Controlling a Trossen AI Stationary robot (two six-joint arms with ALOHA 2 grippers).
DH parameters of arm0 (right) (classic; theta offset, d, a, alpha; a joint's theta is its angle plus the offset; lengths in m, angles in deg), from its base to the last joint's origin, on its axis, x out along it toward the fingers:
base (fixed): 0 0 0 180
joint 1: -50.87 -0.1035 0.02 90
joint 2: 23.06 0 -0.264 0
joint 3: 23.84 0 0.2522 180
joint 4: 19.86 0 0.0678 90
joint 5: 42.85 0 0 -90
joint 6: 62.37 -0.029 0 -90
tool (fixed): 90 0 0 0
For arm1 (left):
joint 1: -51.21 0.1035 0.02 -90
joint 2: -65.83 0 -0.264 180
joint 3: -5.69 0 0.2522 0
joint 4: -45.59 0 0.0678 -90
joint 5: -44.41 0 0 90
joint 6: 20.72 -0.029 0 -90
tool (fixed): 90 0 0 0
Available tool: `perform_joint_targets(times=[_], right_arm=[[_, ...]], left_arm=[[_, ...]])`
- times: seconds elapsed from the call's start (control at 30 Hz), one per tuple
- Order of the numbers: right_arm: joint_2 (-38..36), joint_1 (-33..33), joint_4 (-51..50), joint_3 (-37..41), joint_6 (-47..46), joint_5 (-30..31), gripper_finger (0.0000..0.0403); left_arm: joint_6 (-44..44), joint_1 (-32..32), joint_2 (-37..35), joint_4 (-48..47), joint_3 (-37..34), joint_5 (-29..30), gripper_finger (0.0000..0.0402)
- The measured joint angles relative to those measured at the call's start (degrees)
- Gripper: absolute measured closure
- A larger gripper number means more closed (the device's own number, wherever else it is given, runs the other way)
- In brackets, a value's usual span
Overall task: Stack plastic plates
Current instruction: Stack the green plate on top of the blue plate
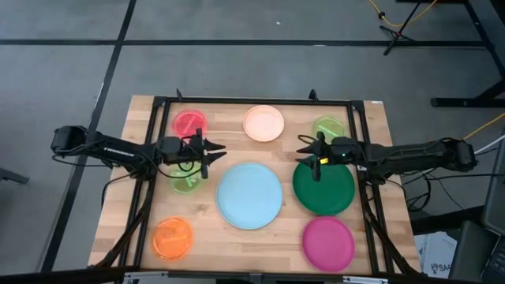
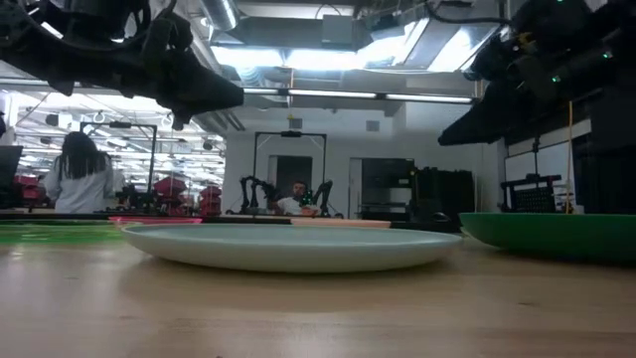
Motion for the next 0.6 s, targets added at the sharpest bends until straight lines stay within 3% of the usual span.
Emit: perform_joint_targets(times=[0.17, 0.37, 0.6], right_arm=[[1.04, 0.0, -8.15, -2.83, 0.62, -0.42, 0.0198], [0.99, 0.0, -11.53, -3.09, 4.21, -0.31, 0.0191], [0.99, 0.0, -20.74, -3.09, 7.52, 7.57, 0.0193]], left_arm=[[0.0, 0.0, 1.49, 0.07, 0.9, 0.0, 0.0301], [0.0, 0.04, 1.92, 0.03, 0.9, 0.71, 0.0301], [0.04, 0.04, 1.92, 0.09, 0.9, 0.87, 0.0301]])
